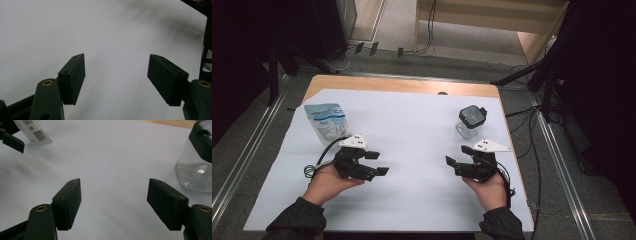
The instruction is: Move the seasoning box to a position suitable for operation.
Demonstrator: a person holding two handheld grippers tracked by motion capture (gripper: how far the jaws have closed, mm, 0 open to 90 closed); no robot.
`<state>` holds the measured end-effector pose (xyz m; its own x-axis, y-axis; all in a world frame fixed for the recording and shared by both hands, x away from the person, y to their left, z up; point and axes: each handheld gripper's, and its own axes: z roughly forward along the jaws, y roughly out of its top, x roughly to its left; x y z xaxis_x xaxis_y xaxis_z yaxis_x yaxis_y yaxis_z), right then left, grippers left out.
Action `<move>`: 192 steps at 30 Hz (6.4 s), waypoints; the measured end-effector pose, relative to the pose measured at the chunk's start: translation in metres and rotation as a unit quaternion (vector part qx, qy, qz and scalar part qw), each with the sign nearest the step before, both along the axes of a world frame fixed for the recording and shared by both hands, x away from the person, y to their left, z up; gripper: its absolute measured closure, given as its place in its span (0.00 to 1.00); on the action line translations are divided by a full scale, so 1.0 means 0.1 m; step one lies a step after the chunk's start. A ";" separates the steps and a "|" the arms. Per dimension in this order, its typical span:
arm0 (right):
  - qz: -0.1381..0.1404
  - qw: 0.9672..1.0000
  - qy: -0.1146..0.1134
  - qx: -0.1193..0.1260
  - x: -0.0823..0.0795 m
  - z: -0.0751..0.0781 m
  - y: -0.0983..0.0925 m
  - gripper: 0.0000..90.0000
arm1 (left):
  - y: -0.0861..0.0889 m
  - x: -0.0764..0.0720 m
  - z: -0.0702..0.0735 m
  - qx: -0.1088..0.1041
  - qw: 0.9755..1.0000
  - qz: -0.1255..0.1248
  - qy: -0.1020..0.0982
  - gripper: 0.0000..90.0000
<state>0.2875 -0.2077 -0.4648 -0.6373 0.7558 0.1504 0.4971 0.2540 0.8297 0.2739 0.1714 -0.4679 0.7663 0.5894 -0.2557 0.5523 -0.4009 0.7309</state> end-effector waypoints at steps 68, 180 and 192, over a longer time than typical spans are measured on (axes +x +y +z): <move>-0.124 0.992 0.006 0.004 1.13 -0.07 -0.54 0.12 | 0.21 -0.26 0.00 0.004 1.000 0.025 -0.012 0.31; 0.018 1.000 -0.004 -0.023 0.26 -0.37 1.01 0.17 | 0.00 0.05 -0.08 0.011 1.000 0.017 -0.003 0.36; 0.025 0.999 -0.010 -0.025 0.24 -0.43 1.08 0.14 | 0.04 0.04 -0.08 0.012 1.000 0.022 -0.002 0.36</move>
<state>0.3113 -0.0995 -0.5077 -0.6771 0.7291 0.0999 0.4657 0.3195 0.8253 0.2779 0.1756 -0.4763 0.7410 0.6279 -0.2381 0.5662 -0.3934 0.7243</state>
